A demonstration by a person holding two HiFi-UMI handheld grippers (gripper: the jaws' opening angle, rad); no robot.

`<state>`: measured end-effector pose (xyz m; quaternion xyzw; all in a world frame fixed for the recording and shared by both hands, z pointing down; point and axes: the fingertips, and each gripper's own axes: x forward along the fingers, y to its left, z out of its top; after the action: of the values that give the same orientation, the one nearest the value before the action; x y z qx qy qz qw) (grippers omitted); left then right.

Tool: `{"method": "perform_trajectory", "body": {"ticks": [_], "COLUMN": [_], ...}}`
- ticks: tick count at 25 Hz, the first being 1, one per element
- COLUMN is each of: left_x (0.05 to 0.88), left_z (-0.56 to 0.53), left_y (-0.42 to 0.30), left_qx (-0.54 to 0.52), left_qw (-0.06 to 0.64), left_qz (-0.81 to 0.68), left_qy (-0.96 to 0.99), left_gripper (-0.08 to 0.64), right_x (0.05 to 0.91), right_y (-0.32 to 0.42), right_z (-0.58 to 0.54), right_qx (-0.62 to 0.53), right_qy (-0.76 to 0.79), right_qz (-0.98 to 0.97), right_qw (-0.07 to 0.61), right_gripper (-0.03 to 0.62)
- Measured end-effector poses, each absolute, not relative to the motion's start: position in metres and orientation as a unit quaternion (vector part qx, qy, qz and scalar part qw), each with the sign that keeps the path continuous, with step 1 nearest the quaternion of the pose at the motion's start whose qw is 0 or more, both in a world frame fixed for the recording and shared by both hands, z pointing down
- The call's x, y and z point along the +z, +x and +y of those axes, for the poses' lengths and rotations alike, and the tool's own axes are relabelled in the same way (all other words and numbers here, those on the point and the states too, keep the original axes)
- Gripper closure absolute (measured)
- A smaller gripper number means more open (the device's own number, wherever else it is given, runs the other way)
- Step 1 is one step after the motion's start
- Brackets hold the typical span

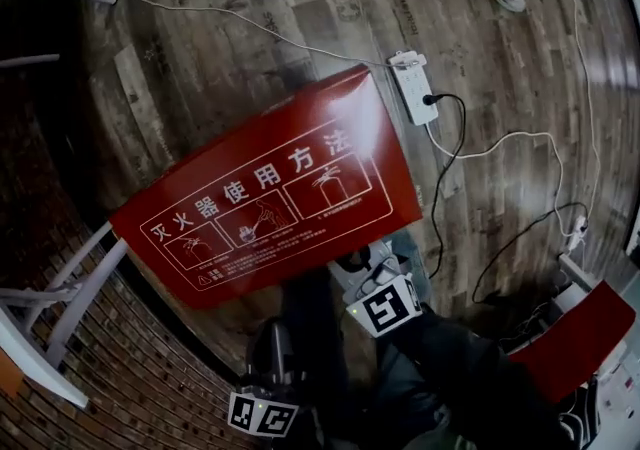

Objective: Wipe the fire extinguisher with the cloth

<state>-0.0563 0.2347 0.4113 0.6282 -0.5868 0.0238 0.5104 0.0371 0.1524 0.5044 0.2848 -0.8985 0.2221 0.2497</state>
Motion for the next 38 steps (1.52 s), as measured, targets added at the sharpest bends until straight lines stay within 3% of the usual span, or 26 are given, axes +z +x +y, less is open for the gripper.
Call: {"method": "perform_trajectory", "body": {"ticks": [6, 9, 13, 16, 19, 30, 34, 38], "left_x": [0.445, 0.467, 0.491, 0.514, 0.528, 0.543, 0.537, 0.53], "left_z": [0.282, 0.288, 0.285, 0.278, 0.275, 0.296, 0.289, 0.276], "left_y": [-0.133, -0.153, -0.154, -0.141, -0.136, -0.146, -0.146, -0.139], "left_qx": [0.063, 0.065, 0.041, 0.033, 0.029, 0.049, 0.039, 0.017], "left_qw": [0.51, 0.511, 0.526, 0.545, 0.55, 0.559, 0.561, 0.559], "left_qz": [-0.601, -0.605, -0.601, -0.576, -0.57, -0.568, -0.577, -0.574], "left_qy": [0.612, 0.608, 0.6, 0.608, 0.609, 0.602, 0.592, 0.598], "left_gripper": [0.555, 0.555, 0.555, 0.555, 0.555, 0.555, 0.555, 0.555], "right_x": [0.516, 0.511, 0.512, 0.526, 0.542, 0.606, 0.591, 0.525], "right_y": [-0.073, -0.09, -0.024, 0.067, 0.09, -0.116, -0.084, 0.005], "right_z": [0.189, 0.197, 0.169, 0.141, 0.128, 0.196, 0.188, 0.158], "right_qx": [0.182, 0.124, 0.08, 0.161, 0.153, 0.22, 0.189, 0.148], "right_qy": [0.235, 0.226, 0.299, 0.439, 0.457, 0.225, 0.228, 0.329], "right_qz": [-0.918, -0.926, -0.905, -0.829, -0.809, -0.902, -0.905, -0.893], "right_qw": [0.263, 0.277, 0.292, 0.306, 0.336, 0.296, 0.306, 0.268], "right_gripper": [0.522, 0.522, 0.523, 0.523, 0.523, 0.523, 0.523, 0.523]}}
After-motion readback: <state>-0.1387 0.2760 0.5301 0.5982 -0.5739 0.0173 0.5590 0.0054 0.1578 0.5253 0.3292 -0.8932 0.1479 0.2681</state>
